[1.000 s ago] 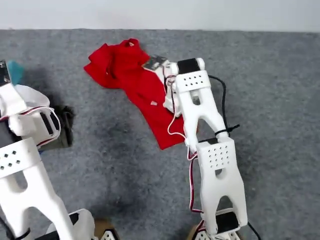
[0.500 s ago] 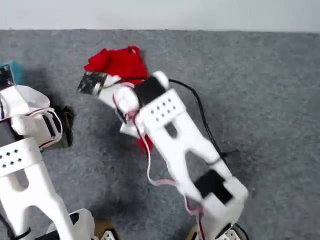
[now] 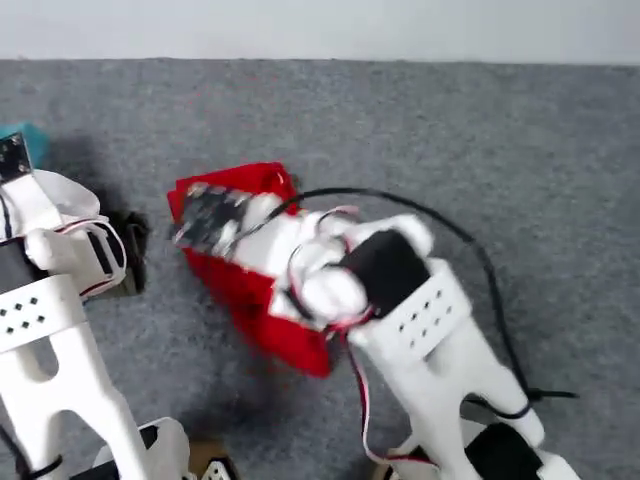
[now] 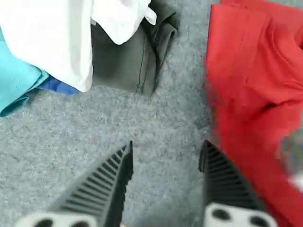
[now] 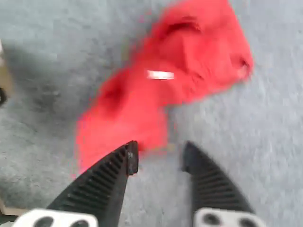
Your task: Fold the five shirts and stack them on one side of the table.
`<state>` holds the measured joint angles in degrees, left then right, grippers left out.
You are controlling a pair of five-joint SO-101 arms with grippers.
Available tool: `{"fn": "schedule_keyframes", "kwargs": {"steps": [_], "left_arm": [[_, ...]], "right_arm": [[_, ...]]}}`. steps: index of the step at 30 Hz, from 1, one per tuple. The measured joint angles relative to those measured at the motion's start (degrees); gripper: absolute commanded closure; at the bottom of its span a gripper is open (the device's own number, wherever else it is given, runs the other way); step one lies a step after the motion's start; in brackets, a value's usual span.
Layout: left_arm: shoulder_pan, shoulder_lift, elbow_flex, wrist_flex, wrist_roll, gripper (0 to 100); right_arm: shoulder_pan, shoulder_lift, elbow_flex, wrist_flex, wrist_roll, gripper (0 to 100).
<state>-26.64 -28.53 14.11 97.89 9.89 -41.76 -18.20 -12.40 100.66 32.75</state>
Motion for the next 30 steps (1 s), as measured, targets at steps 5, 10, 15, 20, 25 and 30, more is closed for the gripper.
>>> {"fn": "schedule_keyframes", "kwargs": {"steps": [5,10,15,20,25,30], "left_arm": [[0.0,0.0,0.0,-0.18,0.0,78],[0.0,0.0,0.0,-0.26,0.0,78],[-0.88,0.0,0.0,0.0,0.0,78],[-9.05,0.0,0.0,0.53,0.0,78],[-19.08,0.0,0.0,0.62,-0.18,78],[-23.74,0.0,0.0,0.62,-4.57,78]], "right_arm": [[4.31,0.97,0.26,0.0,0.0,70.8],[4.75,6.51,0.26,-1.67,0.0,70.8],[4.75,16.26,-0.7,-7.65,0.0,70.8],[4.75,30.68,-12.31,-8.35,0.0,70.8],[4.04,48.79,-31.3,-5.19,0.0,70.8],[-0.09,66.2,-53.01,-0.18,0.0,70.8]]}}
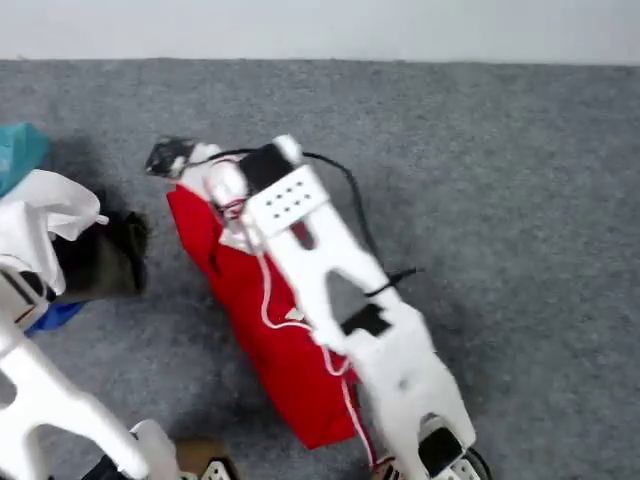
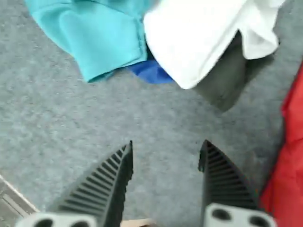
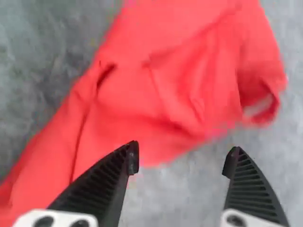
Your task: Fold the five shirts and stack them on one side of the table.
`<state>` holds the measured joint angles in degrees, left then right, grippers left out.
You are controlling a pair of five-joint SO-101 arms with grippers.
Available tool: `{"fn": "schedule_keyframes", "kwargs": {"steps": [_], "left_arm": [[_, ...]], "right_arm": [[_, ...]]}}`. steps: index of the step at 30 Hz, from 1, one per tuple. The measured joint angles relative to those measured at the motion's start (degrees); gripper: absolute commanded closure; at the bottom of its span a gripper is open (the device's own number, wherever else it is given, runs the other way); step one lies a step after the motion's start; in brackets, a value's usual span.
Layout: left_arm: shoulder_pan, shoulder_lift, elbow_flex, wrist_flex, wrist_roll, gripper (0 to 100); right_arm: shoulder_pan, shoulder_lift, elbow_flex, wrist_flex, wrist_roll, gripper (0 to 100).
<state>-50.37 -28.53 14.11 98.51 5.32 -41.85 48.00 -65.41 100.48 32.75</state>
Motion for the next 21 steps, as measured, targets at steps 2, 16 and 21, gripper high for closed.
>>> {"fn": "schedule_keyframes", "kwargs": {"steps": [2,16,21], "left_arm": [[-1.32,0.0,0.0,0.0,-1.49,78],[-14.86,0.0,-5.45,0.0,-15.12,78],[-18.55,0.0,-5.45,0.0,-15.82,78]], "right_arm": [[-1.05,5.54,-7.47,0.18,0.0,70.8],[-8.26,13.19,-14.77,-3.87,1.93,71.1],[-8.26,18.11,-14.77,-7.47,2.11,71.2]]}}
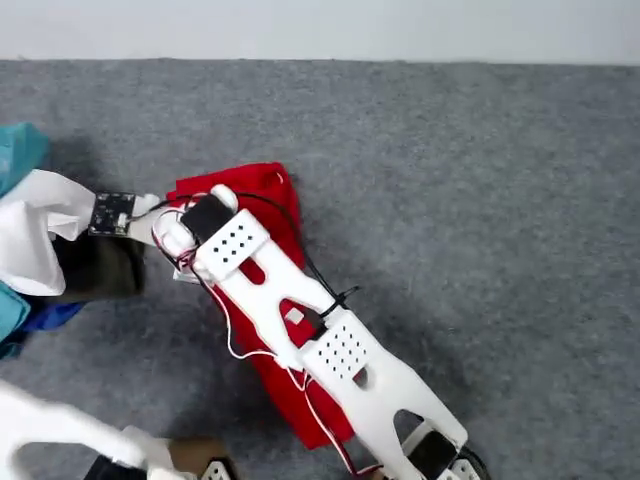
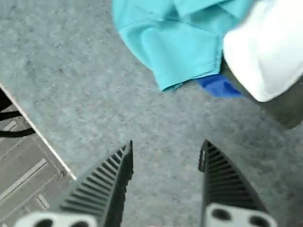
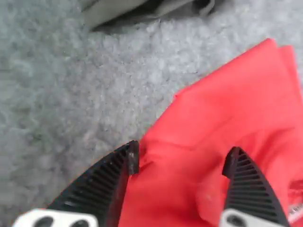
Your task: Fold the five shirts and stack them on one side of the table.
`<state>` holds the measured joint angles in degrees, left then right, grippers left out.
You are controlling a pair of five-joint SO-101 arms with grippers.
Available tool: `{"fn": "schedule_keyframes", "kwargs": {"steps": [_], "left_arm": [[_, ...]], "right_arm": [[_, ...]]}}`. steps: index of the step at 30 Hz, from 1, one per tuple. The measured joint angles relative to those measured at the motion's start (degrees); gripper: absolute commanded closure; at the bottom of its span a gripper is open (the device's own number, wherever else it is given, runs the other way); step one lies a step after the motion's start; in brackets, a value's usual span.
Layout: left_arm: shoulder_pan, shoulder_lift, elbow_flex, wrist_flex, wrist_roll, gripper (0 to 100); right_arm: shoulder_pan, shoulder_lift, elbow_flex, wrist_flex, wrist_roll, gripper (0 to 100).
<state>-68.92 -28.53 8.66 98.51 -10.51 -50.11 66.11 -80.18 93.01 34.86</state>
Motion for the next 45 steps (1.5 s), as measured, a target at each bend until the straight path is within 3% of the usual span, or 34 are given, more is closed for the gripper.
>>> {"fn": "schedule_keyframes", "kwargs": {"steps": [3,7,9,17,30,45], "left_arm": [[-2.2,0.0,0.0,0.0,-0.18,78],[-3.69,0.0,0.0,0.0,-3.16,78],[-3.78,0.0,0.0,0.0,-4.22,78],[-3.78,0.0,0.0,0.09,-4.66,78],[-0.35,0.0,0.0,0.09,-4.66,78],[10.37,0.0,2.02,0.18,-4.66,78]], "right_arm": [[0.7,1.93,0.0,-2.2,2.29,76.8],[3.08,4.57,0.0,-3.87,6.42,99.8],[4.31,5.19,0.0,-4.57,7.03,95.5],[8.26,4.92,0.0,-4.31,6.95,99.0],[16.18,-11.43,0.0,7.65,7.03,99.0],[46.95,-19.78,0.0,7.65,7.74,99.0]]}}
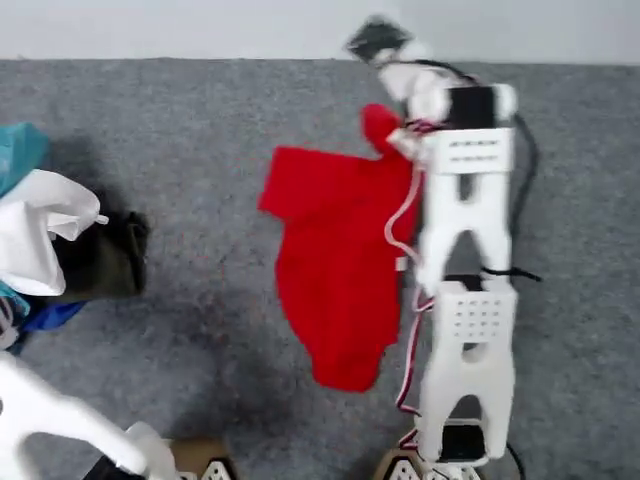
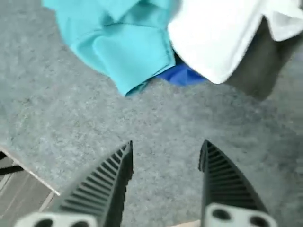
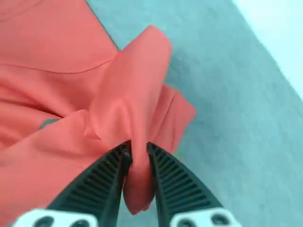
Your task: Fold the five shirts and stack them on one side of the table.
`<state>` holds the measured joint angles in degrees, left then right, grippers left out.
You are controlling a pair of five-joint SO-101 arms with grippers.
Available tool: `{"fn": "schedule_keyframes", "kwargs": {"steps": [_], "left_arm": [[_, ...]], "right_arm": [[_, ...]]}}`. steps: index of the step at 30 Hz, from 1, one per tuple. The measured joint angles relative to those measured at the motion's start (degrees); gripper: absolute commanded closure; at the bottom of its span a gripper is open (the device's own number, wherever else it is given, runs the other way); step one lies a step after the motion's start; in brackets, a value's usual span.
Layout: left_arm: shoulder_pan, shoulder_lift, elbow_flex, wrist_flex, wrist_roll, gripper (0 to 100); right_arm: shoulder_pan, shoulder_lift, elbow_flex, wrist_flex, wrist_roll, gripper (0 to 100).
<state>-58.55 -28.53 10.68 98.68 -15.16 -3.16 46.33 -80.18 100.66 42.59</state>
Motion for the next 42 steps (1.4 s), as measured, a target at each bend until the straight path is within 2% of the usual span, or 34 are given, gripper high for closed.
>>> {"fn": "schedule_keyframes", "kwargs": {"steps": [6,13,18,24,29,35,38,42], "left_arm": [[5.89,0.0,0.0,0.0,0.0,78],[16.35,0.0,0.0,0.26,0.0,78],[25.76,0.0,0.0,0.26,0.09,78],[43.34,0.18,0.26,0.26,13.63,78],[59.52,6.42,0.79,-2.99,26.37,78],[63.12,22.33,0.18,-11.69,40.7,78],[66.11,30.33,-4.4,-9.14,45.63,78],[72.88,41.85,-11.52,-6.51,46.86,78]], "right_arm": [[11.34,0.88,5.01,0.0,4.57,97.8],[29.89,6.42,17.32,0.0,5.01,80.9],[40.18,6.24,17.58,0.0,5.01,79.3],[43.08,-1.85,17.93,0.0,4.75,79.2],[44.31,-8.53,20.57,0.0,-0.44,79.2],[44.22,-14.42,34.55,0.0,-1.05,79.4],[44.31,-18.9,42.9,0.0,-1.05,79.4],[44.04,-24.62,53.89,0.0,-1.14,79.4]]}}
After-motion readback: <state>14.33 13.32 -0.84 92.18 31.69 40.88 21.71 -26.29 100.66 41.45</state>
